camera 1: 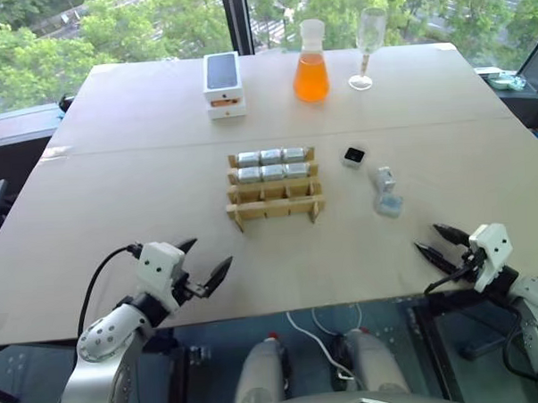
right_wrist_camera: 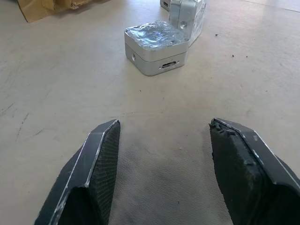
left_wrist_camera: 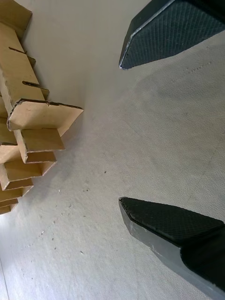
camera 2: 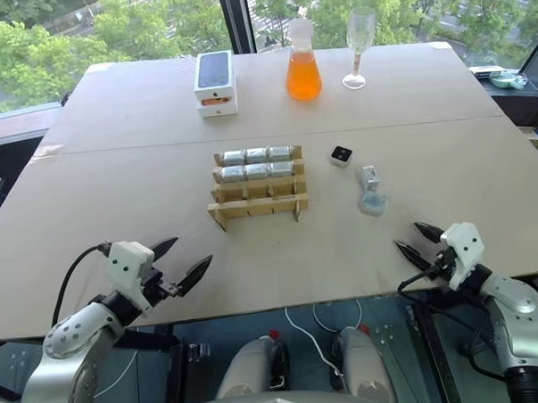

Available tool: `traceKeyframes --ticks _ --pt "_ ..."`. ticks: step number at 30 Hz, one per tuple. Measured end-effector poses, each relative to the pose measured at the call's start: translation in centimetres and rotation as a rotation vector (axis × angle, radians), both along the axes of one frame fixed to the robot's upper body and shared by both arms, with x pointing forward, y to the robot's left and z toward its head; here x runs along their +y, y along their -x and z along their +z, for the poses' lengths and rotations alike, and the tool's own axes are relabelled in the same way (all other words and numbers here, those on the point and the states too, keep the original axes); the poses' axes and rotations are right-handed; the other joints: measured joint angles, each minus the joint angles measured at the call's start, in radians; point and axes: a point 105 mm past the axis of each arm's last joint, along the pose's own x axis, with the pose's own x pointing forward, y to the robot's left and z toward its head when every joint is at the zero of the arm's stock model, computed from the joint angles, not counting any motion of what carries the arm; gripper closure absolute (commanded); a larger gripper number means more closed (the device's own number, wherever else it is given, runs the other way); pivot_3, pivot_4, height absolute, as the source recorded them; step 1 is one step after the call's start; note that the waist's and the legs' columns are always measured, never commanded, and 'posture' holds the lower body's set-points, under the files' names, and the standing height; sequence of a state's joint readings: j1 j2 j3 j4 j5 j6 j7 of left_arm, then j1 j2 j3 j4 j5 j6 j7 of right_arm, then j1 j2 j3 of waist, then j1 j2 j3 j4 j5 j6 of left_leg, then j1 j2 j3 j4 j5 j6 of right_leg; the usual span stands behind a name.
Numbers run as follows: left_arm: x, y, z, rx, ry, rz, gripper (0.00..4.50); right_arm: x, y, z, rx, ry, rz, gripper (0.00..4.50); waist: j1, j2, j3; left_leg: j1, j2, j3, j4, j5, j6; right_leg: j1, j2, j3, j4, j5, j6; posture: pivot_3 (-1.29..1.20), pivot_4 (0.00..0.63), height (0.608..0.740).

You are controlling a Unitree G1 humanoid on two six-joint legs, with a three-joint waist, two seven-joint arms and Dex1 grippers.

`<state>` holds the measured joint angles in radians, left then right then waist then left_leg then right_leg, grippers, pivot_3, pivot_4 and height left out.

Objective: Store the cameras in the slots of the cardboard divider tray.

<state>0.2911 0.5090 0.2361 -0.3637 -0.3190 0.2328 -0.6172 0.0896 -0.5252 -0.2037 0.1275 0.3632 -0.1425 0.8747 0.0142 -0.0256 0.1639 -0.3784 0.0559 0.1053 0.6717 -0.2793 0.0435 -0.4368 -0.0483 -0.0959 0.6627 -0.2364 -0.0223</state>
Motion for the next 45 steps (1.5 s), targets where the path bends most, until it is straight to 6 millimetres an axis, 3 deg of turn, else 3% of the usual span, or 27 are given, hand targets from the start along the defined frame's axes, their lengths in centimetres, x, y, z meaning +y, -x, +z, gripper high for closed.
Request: traceKeyframes --ticks 8,18,19,22,30,33,39,45 --pt "-0.5 0.2 1.1 -0.018 0.001 -0.018 0.00 0.0 0.1 -0.1 0.002 0.000 -0.002 1.51 0.000 0.000 0.000 0.000 0.000 0.000 0.000 0.000 0.000 0.000 0.000 0.000 0.000 0.000 0.000 0.00 0.150 0.740" --pt "-0.6 -0.1 1.0 -0.009 0.003 -0.003 0.00 0.0 0.0 -0.1 0.007 -0.003 -0.001 1.51 0.000 0.000 0.000 0.000 0.000 0.000 0.000 0.000 0.000 0.000 0.000 0.000 0.000 0.000 0.000 0.00 0.150 0.740" --pt "-0.7 -0.1 1.1 -0.010 0.003 -0.004 0.00 0.0 -0.1 -0.1 0.011 -0.004 0.000 0.94 0.000 0.000 0.000 0.000 0.000 0.000 0.000 0.000 0.000 0.000 0.000 0.000 0.000 0.000 0.000 0.00 0.150 0.740" --pt "-0.8 -0.2 1.3 -0.020 0.002 -0.007 0.00 0.3 -0.5 0.1 0.021 -0.009 0.008 0.11 -0.001 0.000 0.000 0.000 0.000 0.000 0.000 0.000 0.000 0.000 0.000 0.000 0.000 0.000 0.000 0.00 0.150 0.740" --pt "-1.2 -0.2 1.4 0.000 0.040 -0.028 0.00 2.1 -3.0 2.2 0.005 -0.031 0.054 0.11 -0.001 0.000 0.000 0.000 0.000 0.000 0.000 0.000 0.000 0.000 0.000 0.000 0.000 0.001 -0.001 0.00 0.150 0.740" --pt "-2.3 0.4 2.2 0.027 0.111 -0.124 0.00 3.0 -4.4 3.0 -0.012 -0.010 0.102 0.11 -0.001 0.000 0.000 0.000 0.000 0.000 0.000 0.000 0.000 0.000 0.000 0.000 0.000 0.002 -0.003 0.00 0.150 0.740" --pt "-3.9 2.0 4.5 0.050 0.152 -0.344 0.00 2.9 -6.5 2.9 0.014 0.044 0.153 0.11 -0.001 0.002 0.000 -0.001 0.000 0.000 0.000 0.000 0.000 0.000 0.001 0.000 0.000 0.002 -0.004 0.00 0.150 0.740" --pt "-4.9 2.7 6.7 0.066 0.096 -0.504 0.00 3.3 -7.0 2.9 0.060 0.085 0.256 0.11 -0.004 0.002 0.000 -0.001 0.000 0.000 0.000 0.001 -0.001 0.000 0.001 0.000 0.000 0.002 -0.004 0.00 0.150 0.740"
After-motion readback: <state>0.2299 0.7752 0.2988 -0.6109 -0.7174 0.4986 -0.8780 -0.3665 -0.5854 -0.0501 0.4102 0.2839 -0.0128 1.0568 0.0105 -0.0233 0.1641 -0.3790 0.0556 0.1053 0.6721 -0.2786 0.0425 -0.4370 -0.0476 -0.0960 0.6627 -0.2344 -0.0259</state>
